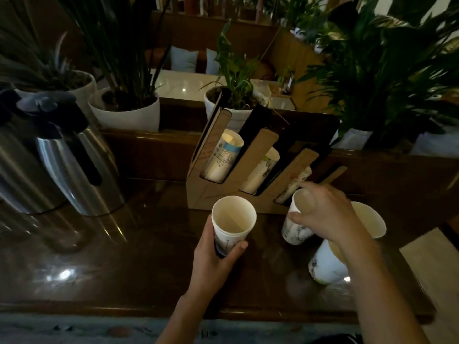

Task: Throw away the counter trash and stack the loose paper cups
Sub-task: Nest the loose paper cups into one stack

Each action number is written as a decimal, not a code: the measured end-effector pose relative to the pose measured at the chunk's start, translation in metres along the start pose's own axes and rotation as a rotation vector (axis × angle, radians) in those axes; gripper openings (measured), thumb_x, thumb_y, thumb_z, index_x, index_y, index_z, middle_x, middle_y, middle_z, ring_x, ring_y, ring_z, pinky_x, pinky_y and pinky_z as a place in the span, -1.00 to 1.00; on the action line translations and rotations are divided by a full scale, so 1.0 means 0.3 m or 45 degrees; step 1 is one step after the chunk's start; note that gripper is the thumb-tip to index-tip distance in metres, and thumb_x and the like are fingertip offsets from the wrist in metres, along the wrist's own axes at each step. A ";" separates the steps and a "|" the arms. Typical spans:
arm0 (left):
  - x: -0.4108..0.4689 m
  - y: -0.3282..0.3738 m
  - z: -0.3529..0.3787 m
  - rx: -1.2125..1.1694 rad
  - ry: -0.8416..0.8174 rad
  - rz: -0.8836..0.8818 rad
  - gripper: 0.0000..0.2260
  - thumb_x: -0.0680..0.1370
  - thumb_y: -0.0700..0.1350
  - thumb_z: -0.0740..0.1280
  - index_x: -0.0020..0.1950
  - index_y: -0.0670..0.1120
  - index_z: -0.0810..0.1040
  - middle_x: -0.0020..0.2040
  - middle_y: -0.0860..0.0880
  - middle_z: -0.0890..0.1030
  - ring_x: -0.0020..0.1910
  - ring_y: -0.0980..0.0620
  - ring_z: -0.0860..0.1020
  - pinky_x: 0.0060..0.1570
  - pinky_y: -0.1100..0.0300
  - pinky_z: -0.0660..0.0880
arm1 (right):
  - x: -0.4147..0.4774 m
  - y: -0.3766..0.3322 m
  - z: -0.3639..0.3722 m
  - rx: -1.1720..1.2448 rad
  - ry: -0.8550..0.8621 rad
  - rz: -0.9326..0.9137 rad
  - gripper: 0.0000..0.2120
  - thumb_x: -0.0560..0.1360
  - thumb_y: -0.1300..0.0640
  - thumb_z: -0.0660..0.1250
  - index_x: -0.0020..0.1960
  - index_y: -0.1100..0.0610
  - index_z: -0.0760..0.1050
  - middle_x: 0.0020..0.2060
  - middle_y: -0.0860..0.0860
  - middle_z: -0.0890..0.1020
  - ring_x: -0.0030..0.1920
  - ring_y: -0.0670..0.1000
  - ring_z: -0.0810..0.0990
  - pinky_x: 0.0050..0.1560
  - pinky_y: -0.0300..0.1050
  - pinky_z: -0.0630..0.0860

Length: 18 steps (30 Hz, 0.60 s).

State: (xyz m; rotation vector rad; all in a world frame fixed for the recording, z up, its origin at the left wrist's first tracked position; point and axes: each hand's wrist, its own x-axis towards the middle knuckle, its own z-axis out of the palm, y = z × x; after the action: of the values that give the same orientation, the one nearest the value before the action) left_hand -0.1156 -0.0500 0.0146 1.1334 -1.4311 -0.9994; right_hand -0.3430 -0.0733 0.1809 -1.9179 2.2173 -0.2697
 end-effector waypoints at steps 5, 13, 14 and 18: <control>0.008 0.008 0.020 0.019 0.013 0.007 -0.23 0.42 0.24 0.52 0.52 0.38 0.19 0.41 0.34 0.47 0.40 0.35 0.46 0.26 0.52 0.43 | -0.118 -0.042 -0.161 0.351 0.632 -0.349 -0.34 0.35 -0.40 0.38 0.36 -0.12 0.54 0.17 -0.08 0.56 0.13 -0.10 0.52 -0.02 -0.25 0.39; 0.018 -0.001 0.070 -0.030 -0.024 0.005 -0.22 0.47 0.09 0.56 0.58 0.20 0.22 0.46 0.21 0.49 0.44 0.22 0.48 0.36 0.26 0.50 | -0.064 -0.255 -0.016 0.310 0.218 -0.552 -0.24 0.34 -0.47 0.36 0.46 -0.21 0.37 0.21 -0.23 0.37 0.25 -0.17 0.30 0.15 -0.23 0.39; 0.016 0.000 0.070 -0.030 -0.029 0.002 -0.26 0.47 0.12 0.55 0.56 0.23 0.25 0.44 0.23 0.50 0.42 0.23 0.50 0.33 0.30 0.51 | -0.054 -0.258 0.028 0.303 0.147 -0.535 -0.23 0.33 -0.46 0.37 0.47 -0.21 0.36 0.25 -0.21 0.37 0.28 -0.16 0.28 0.21 -0.14 0.42; 0.013 0.012 0.070 -0.010 -0.039 0.009 -0.33 0.43 0.26 0.49 0.49 0.25 0.33 0.38 0.33 0.50 0.36 0.29 0.52 0.24 0.49 0.46 | -0.041 -0.237 0.158 0.253 -0.014 -0.534 -0.20 0.37 -0.44 0.35 0.52 -0.15 0.29 0.42 -0.16 0.35 0.43 -0.08 0.25 0.40 0.03 0.36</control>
State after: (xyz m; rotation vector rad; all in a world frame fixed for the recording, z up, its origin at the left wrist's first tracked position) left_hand -0.1370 -0.0528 0.0157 1.1111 -1.4530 -1.0204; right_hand -0.2608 -0.0717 0.1542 -2.2402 1.6858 -0.5169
